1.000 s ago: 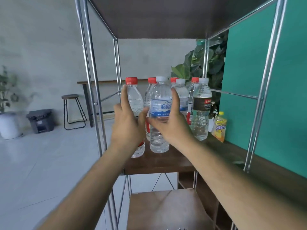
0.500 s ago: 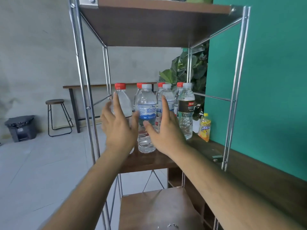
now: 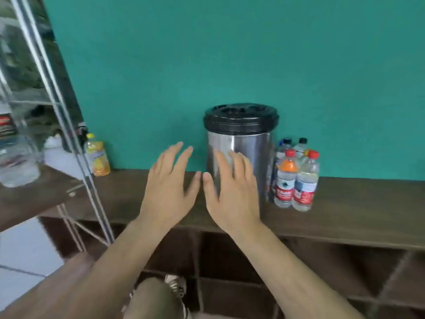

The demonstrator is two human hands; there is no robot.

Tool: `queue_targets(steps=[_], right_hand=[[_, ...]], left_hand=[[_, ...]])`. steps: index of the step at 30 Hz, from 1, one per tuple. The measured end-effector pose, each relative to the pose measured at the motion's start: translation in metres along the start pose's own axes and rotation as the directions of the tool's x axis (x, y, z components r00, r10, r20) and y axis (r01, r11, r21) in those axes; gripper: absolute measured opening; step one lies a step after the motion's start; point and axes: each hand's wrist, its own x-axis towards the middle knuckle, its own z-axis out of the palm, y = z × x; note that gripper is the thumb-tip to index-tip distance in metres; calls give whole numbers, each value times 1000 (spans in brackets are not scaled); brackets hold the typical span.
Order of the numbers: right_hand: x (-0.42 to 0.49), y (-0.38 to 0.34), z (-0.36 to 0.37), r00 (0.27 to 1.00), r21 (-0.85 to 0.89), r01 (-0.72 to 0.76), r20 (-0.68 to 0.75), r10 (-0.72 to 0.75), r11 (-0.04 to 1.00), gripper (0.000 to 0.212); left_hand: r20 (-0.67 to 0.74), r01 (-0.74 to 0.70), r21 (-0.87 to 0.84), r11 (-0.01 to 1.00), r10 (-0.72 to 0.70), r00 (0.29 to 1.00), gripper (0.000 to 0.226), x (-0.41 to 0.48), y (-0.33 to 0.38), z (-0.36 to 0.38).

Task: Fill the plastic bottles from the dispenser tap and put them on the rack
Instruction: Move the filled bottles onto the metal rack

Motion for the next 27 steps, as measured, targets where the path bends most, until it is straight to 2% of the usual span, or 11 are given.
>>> queue_targets(steps=[4,9,12,16,19,23,27], right_hand=[[-18,98,-38,990,-163,-143,-42,138,976,56],[-26,181,-59,971,-317,-236,-104,213,919,57],[-23,224,-60,961,-395,-269,-56,270,878,58],[-2,271,-48,926,-411,-328,38,376,850,62],[20,300,-30,894,-291,-405,71,442,867,78],[44,329,-8,824,66,-566,93,559,822,96],[42,349,9,812,172,-584,110,574,793,89]], left_hand=[[109,-127,-207,970,151,982,57,14,87,76],[189,-167,-324,931,237,953,59,28,153,147],[259,-144,-367,919,249,933,65,41,173,186],[408,-11,-352,936,164,898,75,65,186,236],[486,101,-336,937,81,870,83,81,190,271],[521,169,-386,907,63,851,84,94,193,314],[516,229,-447,865,40,856,70,94,188,341]])
